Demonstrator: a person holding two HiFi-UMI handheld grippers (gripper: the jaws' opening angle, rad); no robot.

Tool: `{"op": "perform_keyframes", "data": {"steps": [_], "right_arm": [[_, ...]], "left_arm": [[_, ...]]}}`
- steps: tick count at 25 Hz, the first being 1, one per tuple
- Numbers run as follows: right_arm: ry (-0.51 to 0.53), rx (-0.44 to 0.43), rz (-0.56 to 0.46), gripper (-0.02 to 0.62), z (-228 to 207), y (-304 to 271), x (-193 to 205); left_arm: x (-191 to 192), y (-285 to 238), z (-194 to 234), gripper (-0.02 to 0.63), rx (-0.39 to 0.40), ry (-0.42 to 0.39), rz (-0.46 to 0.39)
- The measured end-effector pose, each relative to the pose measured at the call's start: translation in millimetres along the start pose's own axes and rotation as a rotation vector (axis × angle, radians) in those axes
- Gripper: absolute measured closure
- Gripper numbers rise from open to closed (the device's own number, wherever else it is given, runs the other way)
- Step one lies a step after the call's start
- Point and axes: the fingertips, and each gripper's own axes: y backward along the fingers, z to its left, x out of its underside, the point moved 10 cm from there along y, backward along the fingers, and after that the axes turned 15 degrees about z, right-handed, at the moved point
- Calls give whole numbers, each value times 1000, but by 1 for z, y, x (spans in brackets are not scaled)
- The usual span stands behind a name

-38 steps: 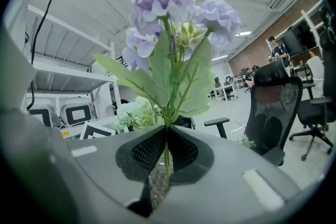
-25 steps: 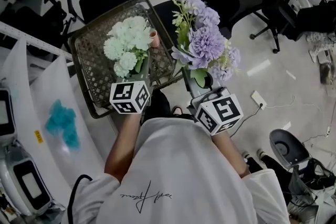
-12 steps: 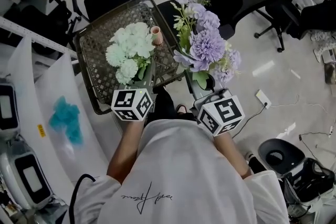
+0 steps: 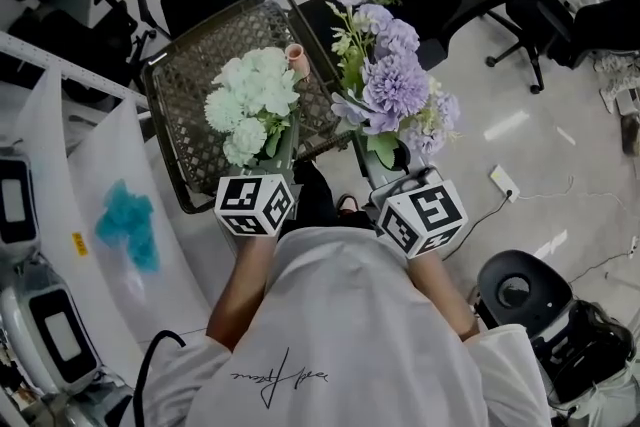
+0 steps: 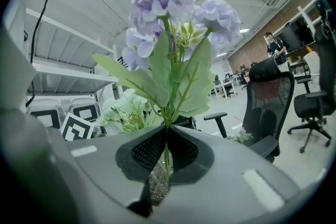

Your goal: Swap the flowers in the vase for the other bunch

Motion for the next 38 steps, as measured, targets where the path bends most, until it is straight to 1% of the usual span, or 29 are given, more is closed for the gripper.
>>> {"op": "perform_keyframes", "data": {"steps": [6,11,19,27,34,36,38], "right_arm": [[-8,-7,-2,574,0,1,1],[-23,-9,-6,574,1,-2,1],[-54,-5,-5,574,-2,-7,6],[-48,-34,3,574,-4,-4,5],[-39,-54,19,574,-15,-15,8],[-36,-57,21,574,-17,-18,6],[-29,-59,22,574,-17,-20,5]], "left_arm": [[0,3,-1,546,-10,1,-9],[1,4,3,540,2,14,-10],[0,4,4,534,-11,3,-9],[1,14,-8,534,-42,9,-4],[6,12,-4,532,-72,14,-6],[6,12,-2,532,-85,4,-5],[5,13,-2,530,-102,-23,-10]]}}
